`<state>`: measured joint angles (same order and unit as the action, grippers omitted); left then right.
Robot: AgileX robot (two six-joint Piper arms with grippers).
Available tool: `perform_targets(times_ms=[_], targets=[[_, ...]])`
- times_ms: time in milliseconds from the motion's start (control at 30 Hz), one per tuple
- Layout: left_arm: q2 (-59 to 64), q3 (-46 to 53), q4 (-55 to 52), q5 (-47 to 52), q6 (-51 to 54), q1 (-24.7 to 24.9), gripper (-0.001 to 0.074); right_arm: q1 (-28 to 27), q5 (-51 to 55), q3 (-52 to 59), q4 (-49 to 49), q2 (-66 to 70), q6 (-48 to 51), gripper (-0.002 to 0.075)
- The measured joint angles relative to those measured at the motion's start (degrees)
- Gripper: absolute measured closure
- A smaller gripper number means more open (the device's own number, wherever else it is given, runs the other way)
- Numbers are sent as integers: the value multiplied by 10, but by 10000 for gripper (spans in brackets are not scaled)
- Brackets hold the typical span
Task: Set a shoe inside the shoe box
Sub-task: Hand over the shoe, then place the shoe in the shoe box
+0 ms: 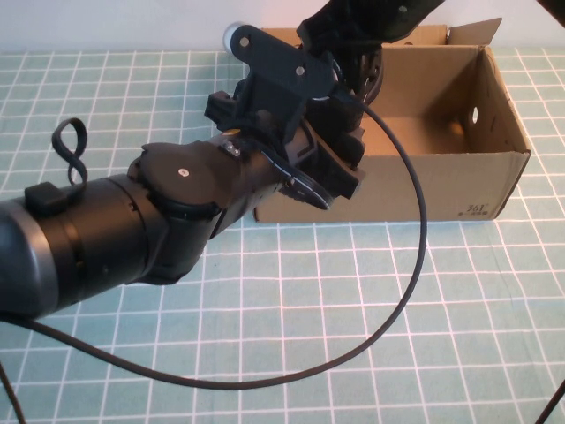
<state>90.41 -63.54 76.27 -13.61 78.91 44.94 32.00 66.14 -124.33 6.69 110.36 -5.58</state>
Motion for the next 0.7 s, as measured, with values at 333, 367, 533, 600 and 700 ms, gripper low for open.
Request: perform_targets(times_ms=[333,367,533,600,700], targets=[[0,0,9,-4,28,0,272,0,0,0,12,0,0,731],[0,0,10,-4,29,0,328,0,0,0,13,0,0,731],[0,0,10,-5,56,0,528,0,0,0,15,0,0,731],[0,0,10,-6,79,0,572,0,1,0,15,0,0,730],[0,0,10,-7,109,0,629,0,4,0,16,0,6,724]])
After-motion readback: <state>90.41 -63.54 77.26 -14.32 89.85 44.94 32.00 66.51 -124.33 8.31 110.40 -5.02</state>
